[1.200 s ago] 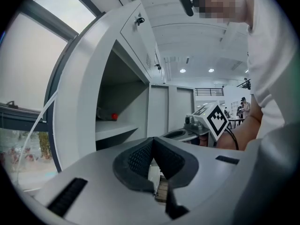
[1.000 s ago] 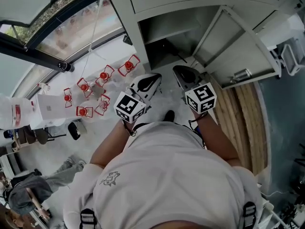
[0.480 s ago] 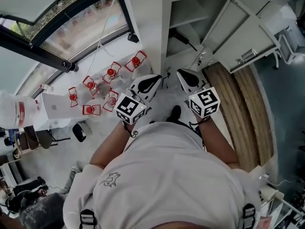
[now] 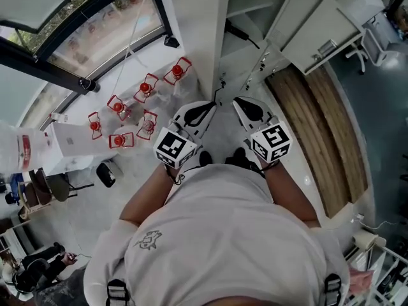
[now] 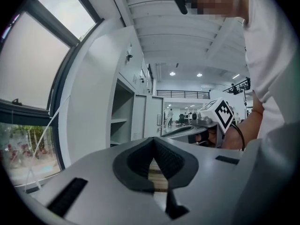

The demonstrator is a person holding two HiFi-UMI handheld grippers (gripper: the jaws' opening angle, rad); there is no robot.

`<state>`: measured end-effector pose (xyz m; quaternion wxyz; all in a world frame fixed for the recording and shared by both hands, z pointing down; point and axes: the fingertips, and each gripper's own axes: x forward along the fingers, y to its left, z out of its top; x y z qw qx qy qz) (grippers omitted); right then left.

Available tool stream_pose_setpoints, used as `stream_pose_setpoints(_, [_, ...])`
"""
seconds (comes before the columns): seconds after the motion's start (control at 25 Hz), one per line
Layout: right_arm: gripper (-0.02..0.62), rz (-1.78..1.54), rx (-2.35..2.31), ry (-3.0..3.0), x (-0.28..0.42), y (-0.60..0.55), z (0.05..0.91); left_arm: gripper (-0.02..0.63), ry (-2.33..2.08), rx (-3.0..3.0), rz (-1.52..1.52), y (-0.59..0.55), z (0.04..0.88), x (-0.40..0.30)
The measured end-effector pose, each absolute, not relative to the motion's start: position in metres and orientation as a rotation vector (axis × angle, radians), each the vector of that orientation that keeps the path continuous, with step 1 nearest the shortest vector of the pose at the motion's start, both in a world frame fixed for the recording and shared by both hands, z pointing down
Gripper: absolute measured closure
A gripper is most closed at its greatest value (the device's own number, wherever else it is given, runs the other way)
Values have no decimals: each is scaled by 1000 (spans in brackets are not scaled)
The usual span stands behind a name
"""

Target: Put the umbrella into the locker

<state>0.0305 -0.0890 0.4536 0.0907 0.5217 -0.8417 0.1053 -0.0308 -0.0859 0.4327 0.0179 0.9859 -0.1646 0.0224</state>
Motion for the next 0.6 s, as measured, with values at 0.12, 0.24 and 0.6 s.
stream_pose_setpoints(0.12, [548, 286, 1543, -2524, 34, -74, 448, 595, -503, 3073, 68, -69, 429, -24])
stream_pose_setpoints(0.24, [548, 261, 1528, -2544, 43, -54, 440, 595, -496, 3078, 58, -46, 421, -12])
stream_pose_setpoints(0.6, [548, 246, 1446, -2579, 79, 12, 440, 595, -543, 3102, 97, 21, 413, 36])
